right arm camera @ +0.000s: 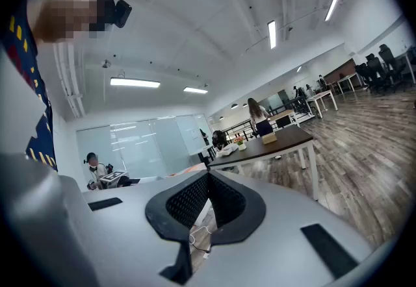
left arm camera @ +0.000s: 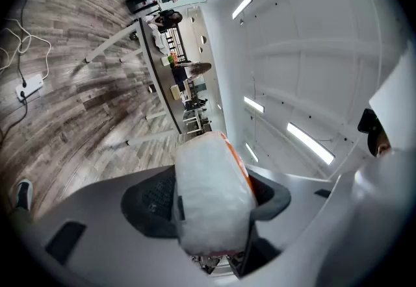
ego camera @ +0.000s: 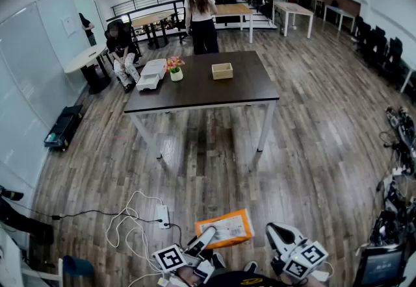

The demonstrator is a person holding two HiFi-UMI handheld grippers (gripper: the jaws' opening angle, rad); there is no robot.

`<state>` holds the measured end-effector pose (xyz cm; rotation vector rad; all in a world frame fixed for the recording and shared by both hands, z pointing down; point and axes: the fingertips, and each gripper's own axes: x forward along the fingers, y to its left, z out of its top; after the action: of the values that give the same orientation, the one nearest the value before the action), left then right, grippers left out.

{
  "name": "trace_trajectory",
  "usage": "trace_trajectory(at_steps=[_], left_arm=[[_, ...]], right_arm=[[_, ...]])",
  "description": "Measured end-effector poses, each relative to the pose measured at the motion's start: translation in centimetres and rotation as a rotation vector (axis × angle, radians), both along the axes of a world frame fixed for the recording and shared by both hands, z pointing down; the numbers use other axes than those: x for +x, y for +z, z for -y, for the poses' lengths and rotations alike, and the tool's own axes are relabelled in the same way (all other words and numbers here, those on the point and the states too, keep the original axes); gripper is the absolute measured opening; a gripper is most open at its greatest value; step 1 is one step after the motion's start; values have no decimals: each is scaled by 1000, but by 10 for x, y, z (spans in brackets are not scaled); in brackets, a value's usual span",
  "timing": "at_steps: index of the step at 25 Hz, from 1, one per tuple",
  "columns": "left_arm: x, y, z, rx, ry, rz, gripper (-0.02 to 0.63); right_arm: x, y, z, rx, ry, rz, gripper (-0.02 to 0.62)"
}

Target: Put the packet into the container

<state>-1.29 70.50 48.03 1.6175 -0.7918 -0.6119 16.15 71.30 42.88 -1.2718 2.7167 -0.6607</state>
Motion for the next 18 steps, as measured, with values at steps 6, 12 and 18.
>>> trace_trajectory(at_steps=[6, 12, 18], left_arm=[[-11, 1, 10, 10, 6, 11, 262], [-22, 4, 20, 3, 13, -4, 264], [-37, 10, 36, -6, 37, 15, 264]], right_arm=[[-10, 0, 5, 1, 1, -5, 9], [-19, 2, 12, -5, 21, -20, 9], [-31, 5, 32, -29, 64, -12, 11]])
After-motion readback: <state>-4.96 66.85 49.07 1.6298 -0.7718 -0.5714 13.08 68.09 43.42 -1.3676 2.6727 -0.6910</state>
